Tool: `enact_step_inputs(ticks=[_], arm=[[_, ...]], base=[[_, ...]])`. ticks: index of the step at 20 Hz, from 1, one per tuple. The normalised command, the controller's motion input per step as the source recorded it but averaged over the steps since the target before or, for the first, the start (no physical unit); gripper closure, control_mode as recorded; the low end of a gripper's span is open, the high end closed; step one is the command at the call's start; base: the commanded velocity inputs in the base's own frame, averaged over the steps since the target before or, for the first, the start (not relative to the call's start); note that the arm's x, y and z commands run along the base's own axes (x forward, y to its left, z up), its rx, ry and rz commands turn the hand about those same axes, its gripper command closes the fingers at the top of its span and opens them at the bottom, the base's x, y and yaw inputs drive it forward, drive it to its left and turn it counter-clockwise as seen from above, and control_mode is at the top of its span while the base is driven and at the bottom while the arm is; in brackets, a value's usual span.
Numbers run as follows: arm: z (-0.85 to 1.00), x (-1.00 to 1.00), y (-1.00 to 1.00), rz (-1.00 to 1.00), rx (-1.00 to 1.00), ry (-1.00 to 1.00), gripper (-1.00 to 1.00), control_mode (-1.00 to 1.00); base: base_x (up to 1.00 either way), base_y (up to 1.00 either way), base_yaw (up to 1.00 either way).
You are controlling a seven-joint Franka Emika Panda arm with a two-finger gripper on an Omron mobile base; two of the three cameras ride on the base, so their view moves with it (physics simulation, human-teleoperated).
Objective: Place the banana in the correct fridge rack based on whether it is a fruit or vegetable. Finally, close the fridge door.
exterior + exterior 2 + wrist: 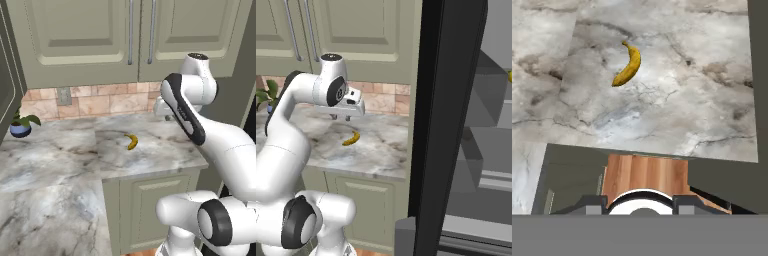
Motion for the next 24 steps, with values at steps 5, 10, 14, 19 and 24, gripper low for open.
enact_step_inputs(ticks=[5,10,14,19,24], arm=[[-0.57,0.29,0.53,0.00,-0.03,0.00,-1.00,-1.00],[-1.00,0.46,0.31,0.00,0.00,0.09,-1.00,-1.00],[-0.96,0.70,0.28,-0.02,0.00,0.13,-1.00,-1.00],[-0.38,0.48,0.11,-0.08,0.00,0.10,-1.00,-1.00],[-0.20,0.10,0.00,-0.02,0.00,0.07,-1.00,-1.00]], base=[[0.00,0.00,0.00],[0.00,0.00,0.00],[0.00,0.00,0.00],[0.00,0.00,0.00],[0.00,0.00,0.00]])
